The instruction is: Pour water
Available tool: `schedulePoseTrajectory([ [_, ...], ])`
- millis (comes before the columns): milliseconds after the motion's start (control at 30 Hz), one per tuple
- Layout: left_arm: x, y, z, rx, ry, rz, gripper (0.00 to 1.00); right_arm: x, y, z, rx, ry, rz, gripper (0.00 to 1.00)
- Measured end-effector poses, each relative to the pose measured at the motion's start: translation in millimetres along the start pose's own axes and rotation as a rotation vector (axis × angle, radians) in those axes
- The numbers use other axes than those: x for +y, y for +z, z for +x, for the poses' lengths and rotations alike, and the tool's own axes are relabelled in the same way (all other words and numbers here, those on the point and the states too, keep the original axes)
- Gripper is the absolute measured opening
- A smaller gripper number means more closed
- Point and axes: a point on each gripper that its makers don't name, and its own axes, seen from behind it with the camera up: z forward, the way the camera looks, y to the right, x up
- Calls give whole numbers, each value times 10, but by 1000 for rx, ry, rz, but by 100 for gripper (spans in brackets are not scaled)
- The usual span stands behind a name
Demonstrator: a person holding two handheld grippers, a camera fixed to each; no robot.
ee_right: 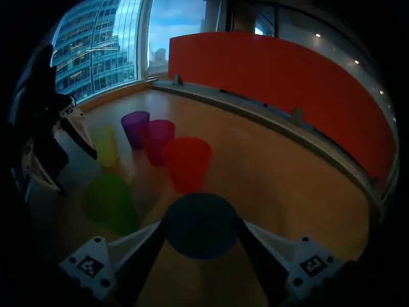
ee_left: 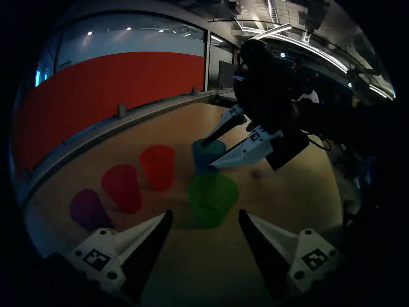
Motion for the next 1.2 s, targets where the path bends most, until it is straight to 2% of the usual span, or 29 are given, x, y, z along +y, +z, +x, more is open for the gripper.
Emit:
schedulePoseTrajectory([
  [300,17,-6,-16,0,0,0,96,5,-20,2,7,3,-4,93],
  [500,45,22,-19,-3,5,-5,96,56,-125,60,27,8,-20,93],
  [667,55,78,-21,-10,10,-4,96,111,-317,188,63,24,-32,93],
  [967,61,218,-32,-24,26,8,96,182,-791,465,160,35,-71,93],
  [1200,91,341,-34,-37,39,13,96,225,-1145,574,216,41,-105,93],
])
